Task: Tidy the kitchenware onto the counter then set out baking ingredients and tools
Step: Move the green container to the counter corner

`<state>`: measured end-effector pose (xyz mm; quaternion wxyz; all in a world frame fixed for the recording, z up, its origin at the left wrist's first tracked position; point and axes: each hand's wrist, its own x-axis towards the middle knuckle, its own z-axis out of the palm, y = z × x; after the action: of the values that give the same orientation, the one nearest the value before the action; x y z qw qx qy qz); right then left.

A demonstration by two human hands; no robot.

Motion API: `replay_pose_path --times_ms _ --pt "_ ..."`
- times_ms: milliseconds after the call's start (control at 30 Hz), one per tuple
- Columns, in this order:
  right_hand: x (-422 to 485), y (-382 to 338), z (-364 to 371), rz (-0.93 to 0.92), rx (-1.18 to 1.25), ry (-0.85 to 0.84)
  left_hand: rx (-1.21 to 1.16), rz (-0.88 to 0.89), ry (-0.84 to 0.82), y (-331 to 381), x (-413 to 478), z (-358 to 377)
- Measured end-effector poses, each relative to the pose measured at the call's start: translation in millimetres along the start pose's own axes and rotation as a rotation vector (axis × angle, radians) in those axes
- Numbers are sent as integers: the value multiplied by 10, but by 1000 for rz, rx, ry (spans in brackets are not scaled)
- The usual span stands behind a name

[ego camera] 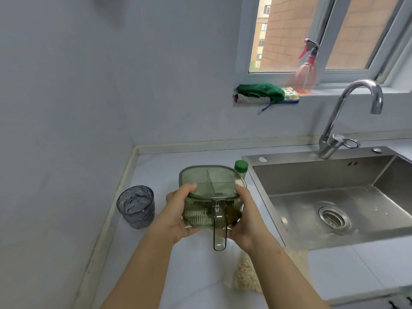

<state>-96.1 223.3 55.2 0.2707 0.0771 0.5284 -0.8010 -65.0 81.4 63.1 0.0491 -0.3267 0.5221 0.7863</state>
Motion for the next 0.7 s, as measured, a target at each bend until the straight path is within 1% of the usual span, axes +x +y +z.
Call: replay_pose_path --times_ms 200,267,367,500,700 --pt "-240 16 -383 -80 91 132 74 -26 -96 -181 -109 383" --pt "-344 16 -566 -101 118 209 119 -42 -148 -259 -164 569" --pt "-534 -29 -844 -149 159 261 156 -52 -207 -400 -269 868" --pt "-1056 -123 -1381 -214 215 355 231 -72 -317 -751 -540 1416" --pt "-2177 -53 -2422 -256 327 581 366 -159 -502 -1590 -1300 2353"
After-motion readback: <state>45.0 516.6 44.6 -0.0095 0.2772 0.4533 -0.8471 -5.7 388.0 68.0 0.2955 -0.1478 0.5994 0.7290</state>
